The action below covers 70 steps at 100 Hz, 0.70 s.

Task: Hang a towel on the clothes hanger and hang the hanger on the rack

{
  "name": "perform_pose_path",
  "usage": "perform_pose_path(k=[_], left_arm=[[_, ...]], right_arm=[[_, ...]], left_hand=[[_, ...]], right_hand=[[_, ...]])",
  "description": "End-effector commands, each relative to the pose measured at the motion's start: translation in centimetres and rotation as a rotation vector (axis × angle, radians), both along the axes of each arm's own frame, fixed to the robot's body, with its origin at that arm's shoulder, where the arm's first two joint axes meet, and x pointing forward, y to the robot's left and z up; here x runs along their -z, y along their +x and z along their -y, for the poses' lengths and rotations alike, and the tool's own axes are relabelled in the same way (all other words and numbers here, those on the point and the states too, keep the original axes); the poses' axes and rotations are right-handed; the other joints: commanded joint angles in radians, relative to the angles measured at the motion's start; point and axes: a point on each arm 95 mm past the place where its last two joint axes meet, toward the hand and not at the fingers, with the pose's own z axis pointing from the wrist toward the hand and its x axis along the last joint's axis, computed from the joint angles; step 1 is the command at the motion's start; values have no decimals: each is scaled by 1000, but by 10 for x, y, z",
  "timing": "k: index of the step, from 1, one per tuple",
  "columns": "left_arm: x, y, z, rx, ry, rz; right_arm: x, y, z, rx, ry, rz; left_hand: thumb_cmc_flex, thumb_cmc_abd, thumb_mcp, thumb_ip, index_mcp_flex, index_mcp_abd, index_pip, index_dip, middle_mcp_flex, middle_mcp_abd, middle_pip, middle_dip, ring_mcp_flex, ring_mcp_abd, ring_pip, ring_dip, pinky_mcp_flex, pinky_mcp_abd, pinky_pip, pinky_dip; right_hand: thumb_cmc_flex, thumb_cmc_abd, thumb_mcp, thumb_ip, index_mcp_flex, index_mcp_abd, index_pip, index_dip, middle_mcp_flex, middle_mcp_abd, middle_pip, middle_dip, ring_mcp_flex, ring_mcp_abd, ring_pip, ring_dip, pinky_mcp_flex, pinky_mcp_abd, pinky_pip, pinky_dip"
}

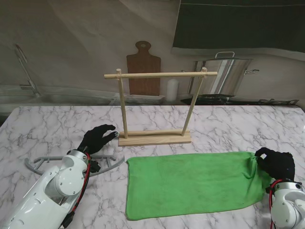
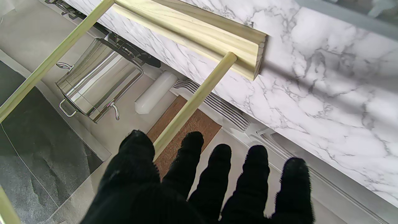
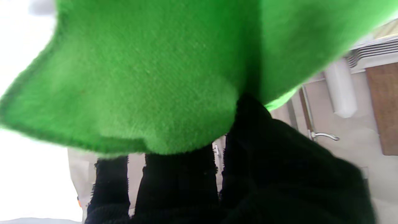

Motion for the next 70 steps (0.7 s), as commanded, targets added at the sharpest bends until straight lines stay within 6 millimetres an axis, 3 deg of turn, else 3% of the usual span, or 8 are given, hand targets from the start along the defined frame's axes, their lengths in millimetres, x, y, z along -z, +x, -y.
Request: perform_pose_path(k=[1,23,36,52,70], left_arm=[[3,-1,1,6,-2,-11],[3,-1,-1,-4,-1,-10],[3,-1,-3,-12,-2,-11],[2,-2,-7,-25,-7,-1],[1,-3,-12,-35,-10,11]], right_arm=[[0,-1,-13,-27,3,-2],[-21,3,-50,-96,-16,33],[-37,5,-78,-157,-27,34],[-51,9,-121,-223,-12,25],[-54,12,-178,-282,47,-8]], left_hand=[[4,66,-13,-22,-21,-2,-22,-8,-2,-7,-4,-3,-7,-6,-6,9,-10,-2,-55,21],[4,66,-13,-22,-20,-1,-22,-8,-1,-7,-4,-3,-6,-5,-5,10,-9,-1,-54,21],[4,66,-13,-22,-19,-1,-21,-8,-3,-8,-5,-3,-5,-5,-5,10,-9,-2,-53,22],[5,66,-13,-22,-20,-2,-21,-8,-2,-8,-4,-3,-5,-5,-5,10,-10,-1,-54,21],[5,66,-13,-22,-18,-1,-21,-8,-1,-8,-4,-3,-5,-5,-5,11,-10,-2,-54,21]], right_hand=[[44,66,15,-4,53,27,156,68,11,56,59,27,67,-17,47,23,-2,23,25,22],[20,15,71,-12,88,94,151,17,76,66,74,38,186,30,-14,-30,49,25,77,39],[7,-15,110,-18,110,112,150,3,109,68,86,34,224,30,-12,-29,65,30,101,44],[1,-44,142,-18,128,126,150,-5,139,67,96,33,259,32,10,-20,84,26,123,50],[0,-58,163,-15,135,138,151,-5,149,69,101,32,273,38,27,-15,91,25,140,54]])
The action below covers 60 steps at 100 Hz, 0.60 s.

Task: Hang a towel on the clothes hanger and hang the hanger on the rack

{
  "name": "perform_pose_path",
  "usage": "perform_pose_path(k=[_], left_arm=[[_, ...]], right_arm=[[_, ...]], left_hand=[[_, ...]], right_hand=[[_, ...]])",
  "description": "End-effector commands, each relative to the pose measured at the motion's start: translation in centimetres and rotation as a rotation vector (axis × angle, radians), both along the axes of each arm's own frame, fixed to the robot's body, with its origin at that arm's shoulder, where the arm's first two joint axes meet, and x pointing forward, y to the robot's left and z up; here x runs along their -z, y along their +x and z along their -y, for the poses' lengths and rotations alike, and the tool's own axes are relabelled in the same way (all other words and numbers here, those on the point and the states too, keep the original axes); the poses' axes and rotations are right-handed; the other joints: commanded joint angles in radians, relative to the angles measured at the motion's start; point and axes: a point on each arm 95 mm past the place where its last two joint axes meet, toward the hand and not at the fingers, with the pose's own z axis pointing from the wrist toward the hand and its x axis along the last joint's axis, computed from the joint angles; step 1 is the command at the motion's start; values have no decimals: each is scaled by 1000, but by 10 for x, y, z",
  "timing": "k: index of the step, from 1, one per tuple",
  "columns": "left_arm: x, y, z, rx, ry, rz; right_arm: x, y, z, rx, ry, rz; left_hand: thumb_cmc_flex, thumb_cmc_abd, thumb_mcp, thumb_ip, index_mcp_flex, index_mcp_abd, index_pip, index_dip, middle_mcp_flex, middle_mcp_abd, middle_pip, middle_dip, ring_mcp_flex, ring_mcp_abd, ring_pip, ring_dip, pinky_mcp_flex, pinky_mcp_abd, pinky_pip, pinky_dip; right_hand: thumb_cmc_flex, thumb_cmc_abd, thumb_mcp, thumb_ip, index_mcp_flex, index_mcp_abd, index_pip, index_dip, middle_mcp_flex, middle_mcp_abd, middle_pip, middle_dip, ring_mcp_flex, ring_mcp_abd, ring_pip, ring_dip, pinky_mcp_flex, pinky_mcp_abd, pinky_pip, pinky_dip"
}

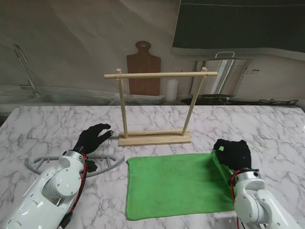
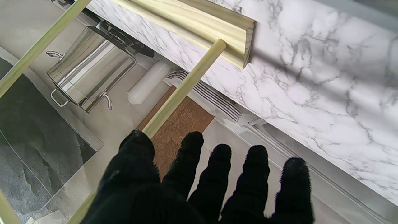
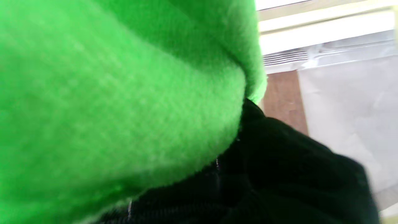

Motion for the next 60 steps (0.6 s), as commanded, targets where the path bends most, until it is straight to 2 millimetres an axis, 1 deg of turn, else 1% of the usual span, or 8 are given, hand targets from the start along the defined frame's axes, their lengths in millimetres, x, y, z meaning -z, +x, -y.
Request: perform_pose_path(k=[1,14,28,39,60], left_arm=[[2,-1,0,6,-1,-7],[2,-2,-2,1,0,-2],[1,-2,-2,1,-2,3],[1,-2,-3,-1,-3,8],[2,-2,-3,-4,-2,15]], right_arm=[[-3,1,-27,-44,45,-6],[2,-2,-65,-71,99,-53],[7,-6,-99,-76,170,-96],[7,-8,-122,-71,227,-112],[5,-16,-156,-94,289,-151]], left_hand=[[5,66,-13,-21,-19,0,-21,-8,-1,-7,-4,-3,-5,-4,-5,11,-10,-1,-54,19],[5,66,-13,-21,-18,0,-21,-8,-1,-6,-4,-3,-5,-4,-5,10,-10,1,-55,19],[6,66,-13,-21,-19,-1,-22,-8,-2,-8,-4,-3,-5,-4,-5,11,-11,0,-56,18],[6,66,-13,-21,-19,-1,-22,-8,-1,-6,-4,-3,-5,-5,-5,11,-11,0,-57,18],[6,66,-13,-21,-22,0,-23,-8,-7,-5,-6,-3,-11,-7,-7,10,-12,-2,-60,17]], right_hand=[[-7,15,49,-11,89,33,125,21,31,61,61,5,73,-22,26,9,-1,15,23,14],[-5,11,57,-11,91,41,125,23,35,62,62,4,80,-18,34,10,-3,14,28,14],[-2,7,64,-11,93,50,125,23,38,67,65,3,84,-13,44,12,-1,12,34,14],[2,7,65,-12,94,59,124,23,37,70,67,2,83,-9,49,12,-3,14,37,13],[7,12,62,-12,92,63,122,23,37,73,65,-2,83,-6,54,11,-6,19,41,12]])
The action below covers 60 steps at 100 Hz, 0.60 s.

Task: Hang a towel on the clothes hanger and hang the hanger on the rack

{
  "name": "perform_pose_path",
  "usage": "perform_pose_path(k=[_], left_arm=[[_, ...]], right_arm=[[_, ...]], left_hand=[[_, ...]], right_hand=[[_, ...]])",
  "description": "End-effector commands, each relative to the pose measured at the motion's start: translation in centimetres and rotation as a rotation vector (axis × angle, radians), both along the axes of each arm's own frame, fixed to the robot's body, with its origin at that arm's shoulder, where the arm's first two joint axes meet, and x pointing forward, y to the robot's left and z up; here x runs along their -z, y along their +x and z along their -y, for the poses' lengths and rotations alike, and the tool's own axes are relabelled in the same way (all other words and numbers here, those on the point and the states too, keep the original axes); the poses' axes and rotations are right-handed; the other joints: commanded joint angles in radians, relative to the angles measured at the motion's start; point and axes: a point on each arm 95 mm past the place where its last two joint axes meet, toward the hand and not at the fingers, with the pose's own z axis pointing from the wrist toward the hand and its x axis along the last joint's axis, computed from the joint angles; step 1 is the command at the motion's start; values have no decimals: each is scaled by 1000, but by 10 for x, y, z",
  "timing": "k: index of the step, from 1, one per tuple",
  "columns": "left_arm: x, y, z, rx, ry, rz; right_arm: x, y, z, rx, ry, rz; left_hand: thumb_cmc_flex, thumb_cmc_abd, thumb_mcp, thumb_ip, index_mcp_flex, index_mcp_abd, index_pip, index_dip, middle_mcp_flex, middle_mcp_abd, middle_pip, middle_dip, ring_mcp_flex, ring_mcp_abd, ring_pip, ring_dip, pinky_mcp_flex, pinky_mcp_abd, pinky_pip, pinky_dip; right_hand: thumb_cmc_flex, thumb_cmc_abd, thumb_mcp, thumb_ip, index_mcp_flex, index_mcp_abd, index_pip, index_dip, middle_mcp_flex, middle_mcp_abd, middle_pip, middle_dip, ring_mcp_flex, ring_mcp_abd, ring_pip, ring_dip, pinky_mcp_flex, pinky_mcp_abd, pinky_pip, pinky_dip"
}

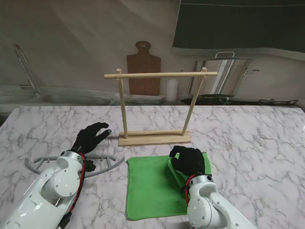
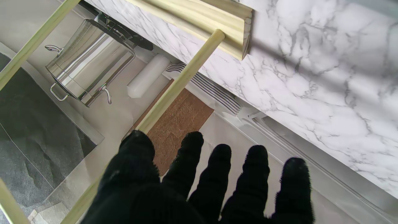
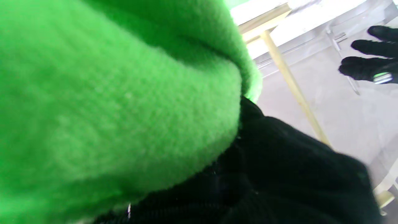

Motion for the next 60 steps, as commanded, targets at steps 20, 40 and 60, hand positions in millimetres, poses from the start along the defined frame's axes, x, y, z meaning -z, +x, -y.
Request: perform_pose_path(k=[20,40,60], left_arm=[[3,-1,2,12,4,-8],[3,-1,2,14,5,-4],[3,-1,2,14,4,-5]], right_arm=[[-5,-10,-37,-42,52,-42],[4,-13,-51,-61,72,-90],[17,-15,-61,-114,82,-155]], left_hand=[[6,67,-13,-22,-26,0,-24,-9,-13,-6,-7,-4,-13,-8,-8,9,-15,-3,-63,16],[4,67,-14,-22,-27,-1,-25,-9,-15,-6,-7,-4,-13,-10,-8,9,-18,-2,-69,14],[5,67,-13,-22,-26,0,-24,-9,-16,-5,-7,-5,-13,-9,-8,9,-18,-2,-74,12]], right_hand=[[14,32,32,-9,75,51,118,20,25,65,47,-10,58,-17,25,8,-9,22,27,6],[20,63,-9,-16,63,52,98,-7,15,56,-9,-55,46,-13,-7,-19,-19,32,24,-5],[20,104,-63,-13,37,44,76,-63,-6,46,-102,-120,-8,-31,-74,-42,-72,53,-15,-27]])
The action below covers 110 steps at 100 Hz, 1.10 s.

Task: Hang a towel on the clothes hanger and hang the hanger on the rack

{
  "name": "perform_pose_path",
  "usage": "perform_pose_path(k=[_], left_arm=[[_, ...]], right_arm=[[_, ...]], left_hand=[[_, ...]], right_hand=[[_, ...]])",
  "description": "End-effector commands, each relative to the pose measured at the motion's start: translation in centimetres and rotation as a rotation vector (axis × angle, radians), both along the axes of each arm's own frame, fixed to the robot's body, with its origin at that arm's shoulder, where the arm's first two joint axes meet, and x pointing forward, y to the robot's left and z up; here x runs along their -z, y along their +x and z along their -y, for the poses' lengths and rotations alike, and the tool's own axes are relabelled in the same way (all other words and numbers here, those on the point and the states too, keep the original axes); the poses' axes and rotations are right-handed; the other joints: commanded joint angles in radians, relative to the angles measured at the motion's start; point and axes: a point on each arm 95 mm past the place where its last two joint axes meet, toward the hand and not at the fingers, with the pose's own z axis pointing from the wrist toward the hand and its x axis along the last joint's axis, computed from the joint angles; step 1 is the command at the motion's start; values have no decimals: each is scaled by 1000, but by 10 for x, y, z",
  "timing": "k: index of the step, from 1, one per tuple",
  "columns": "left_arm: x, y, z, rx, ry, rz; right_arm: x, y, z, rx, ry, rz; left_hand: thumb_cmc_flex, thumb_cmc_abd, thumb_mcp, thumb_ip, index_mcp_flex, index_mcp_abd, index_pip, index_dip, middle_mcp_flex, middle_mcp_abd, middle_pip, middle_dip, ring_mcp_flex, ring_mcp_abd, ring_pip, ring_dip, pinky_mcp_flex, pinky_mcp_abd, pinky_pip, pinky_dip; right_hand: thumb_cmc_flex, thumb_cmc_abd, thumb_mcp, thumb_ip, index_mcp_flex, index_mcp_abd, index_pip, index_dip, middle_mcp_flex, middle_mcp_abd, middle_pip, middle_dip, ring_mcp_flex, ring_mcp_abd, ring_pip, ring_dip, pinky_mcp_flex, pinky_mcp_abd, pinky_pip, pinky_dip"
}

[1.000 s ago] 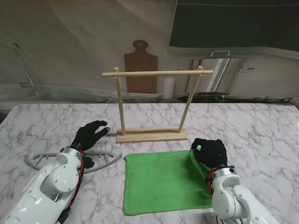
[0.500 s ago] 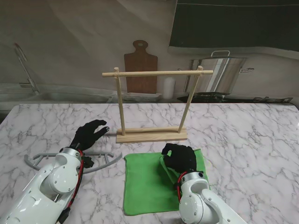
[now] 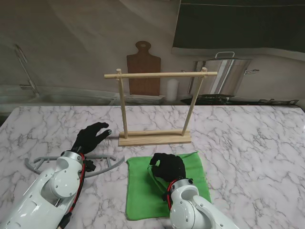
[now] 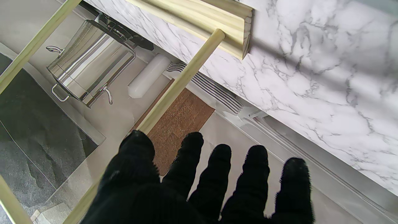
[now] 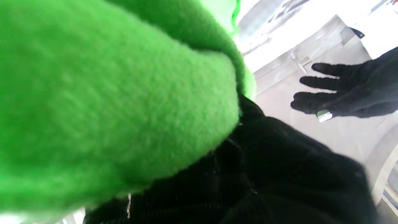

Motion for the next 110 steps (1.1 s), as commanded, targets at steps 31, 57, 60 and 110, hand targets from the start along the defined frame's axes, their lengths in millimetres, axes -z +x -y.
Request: perform_pose_path(k=[31,57,60,110], left_arm=[[2,-1,2,9,-2,-12],[2,0,3,10,-1,-13],[2,0,3,10,-1,-13],[2,0,4,14,4,-17]], right_arm=[[29,-6,-14,-176,-24,-134],[33,-5,-15,-278,-30,-158],[33,-5,-14,-286,-31,-159],[5,0,8,-283,47,-49]], left_hand=[[5,68,-13,-22,-25,0,-15,-9,-15,-7,-7,-5,-13,-9,-8,9,-18,-1,-81,12],[5,67,-13,-21,-26,-1,-16,-9,-15,-6,-7,-5,-13,-9,-9,9,-17,0,-85,13],[5,68,-13,-22,-25,0,-15,-9,-15,-6,-7,-5,-13,-10,-8,9,-17,0,-85,13],[4,67,-13,-21,-24,-1,-15,-9,-15,-5,-7,-5,-12,-11,-8,9,-15,-1,-89,15]], right_hand=[[-151,149,-117,30,-142,-30,-146,-83,-241,25,-288,-195,-256,-44,-172,-65,-139,18,-104,-5],[-442,198,-255,134,-292,-302,-362,44,-598,-15,-314,-227,-492,-60,-219,-86,-216,-1,-146,40],[-455,208,-280,136,-312,-322,-374,40,-642,-17,-313,-226,-525,-63,-218,-86,-227,-7,-149,45],[-438,241,-363,152,-301,-350,-349,23,-759,-12,-231,-189,-590,-72,-127,-58,-197,-36,-56,155]])
